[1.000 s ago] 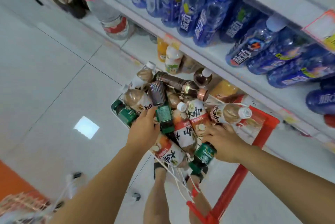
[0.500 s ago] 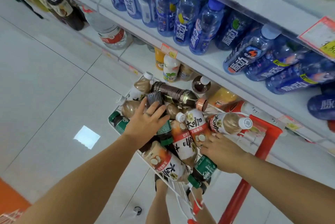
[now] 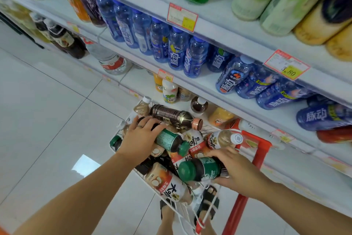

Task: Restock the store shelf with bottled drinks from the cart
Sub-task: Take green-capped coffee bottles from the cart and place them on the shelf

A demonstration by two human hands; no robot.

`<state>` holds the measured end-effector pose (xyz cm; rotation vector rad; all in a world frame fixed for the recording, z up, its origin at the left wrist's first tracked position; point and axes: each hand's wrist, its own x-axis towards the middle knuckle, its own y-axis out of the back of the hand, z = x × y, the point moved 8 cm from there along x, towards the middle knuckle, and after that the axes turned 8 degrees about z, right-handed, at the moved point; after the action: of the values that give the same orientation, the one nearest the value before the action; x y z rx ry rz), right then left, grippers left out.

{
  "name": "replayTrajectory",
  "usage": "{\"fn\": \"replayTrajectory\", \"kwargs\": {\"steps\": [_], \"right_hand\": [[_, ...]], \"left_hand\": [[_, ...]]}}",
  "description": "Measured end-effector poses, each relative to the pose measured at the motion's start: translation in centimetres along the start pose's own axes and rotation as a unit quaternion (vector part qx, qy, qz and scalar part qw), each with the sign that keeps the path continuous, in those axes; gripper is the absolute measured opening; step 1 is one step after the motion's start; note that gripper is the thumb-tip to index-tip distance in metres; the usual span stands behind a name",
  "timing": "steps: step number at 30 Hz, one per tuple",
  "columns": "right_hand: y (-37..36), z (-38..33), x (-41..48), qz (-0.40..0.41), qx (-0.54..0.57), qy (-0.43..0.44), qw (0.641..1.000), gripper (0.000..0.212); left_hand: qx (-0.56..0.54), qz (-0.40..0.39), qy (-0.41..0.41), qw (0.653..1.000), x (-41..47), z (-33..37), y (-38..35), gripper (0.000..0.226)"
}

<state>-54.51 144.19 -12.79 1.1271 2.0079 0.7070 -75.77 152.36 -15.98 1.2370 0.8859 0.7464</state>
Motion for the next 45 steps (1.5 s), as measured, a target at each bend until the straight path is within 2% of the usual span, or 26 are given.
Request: {"fn": "replayTrajectory", "kwargs": {"steps": [3, 5, 7, 9, 13, 17, 19, 22, 26, 30, 34, 40, 45], "right_hand": [[4.6, -1.5, -2.4, 0.101, 0.091, -0.054, 0.989, 0.056], [8.3, -2.7, -3.9, 0.175, 0.146, -0.069, 0.971, 0.059], [12.5, -4.0, -5.1, 0.239, 0.177, -0.070, 0.952, 0.063], [17.1, -5.4, -6.5, 0.302, 0.200, -0.061, 0.930, 0.061], [25.9, -7.5, -10.8, 0.418, 0.246, -0.033, 0.874, 0.065], [34.7, -10.3, -17.0, 0.553, 0.222, 0.025, 0.803, 0.055], [38.3, -11.1, -20.0, 0.604, 0.229, 0.049, 0.762, 0.053], [42.2, -11.8, -23.5, 0.660, 0.201, 0.065, 0.721, 0.052], [45.2, -10.9, -25.9, 0.710, 0.189, 0.077, 0.674, 0.054], [47.6, -8.7, -25.8, 0.725, 0.203, 0.072, 0.654, 0.057], [49.2, -6.3, -25.2, 0.739, 0.168, 0.031, 0.652, 0.057], [50.1, -4.4, -24.6, 0.759, 0.104, -0.022, 0.642, 0.065], [50.6, -4.2, -24.9, 0.793, 0.059, -0.056, 0.604, 0.059]], "left_hand": [[-0.174, 0.073, 0.095, 0.977, -0.9, 1.2, 5.6, 0.063], [-0.331, 0.123, 0.129, 0.927, -0.9, 2.7, 10.1, 0.058], [-0.481, 0.148, 0.125, 0.855, -0.2, 4.8, 14.7, 0.053], [-0.551, 0.159, 0.096, 0.813, 0.7, 7.2, 19.6, 0.052], [-0.551, 0.209, -0.008, 0.808, 1.4, 12.7, 29.9, 0.055], [-0.526, 0.259, -0.140, 0.798, 1.1, 19.2, 39.9, 0.060], [-0.524, 0.278, -0.193, 0.782, 1.2, 22.6, 44.0, 0.060], [-0.523, 0.293, -0.254, 0.759, 1.9, 27.3, 48.3, 0.059], [-0.575, 0.265, -0.280, 0.722, 4.4, 32.2, 50.5, 0.055], [-0.650, 0.214, -0.262, 0.680, 8.4, 36.0, 50.6, 0.052], [-0.665, 0.197, -0.232, 0.682, 12.1, 38.1, 50.3, 0.044], [-0.623, 0.205, -0.172, 0.735, 15.7, 39.4, 50.1, 0.035], [-0.598, 0.212, -0.136, 0.761, 17.2, 39.5, 49.5, 0.032]]}}
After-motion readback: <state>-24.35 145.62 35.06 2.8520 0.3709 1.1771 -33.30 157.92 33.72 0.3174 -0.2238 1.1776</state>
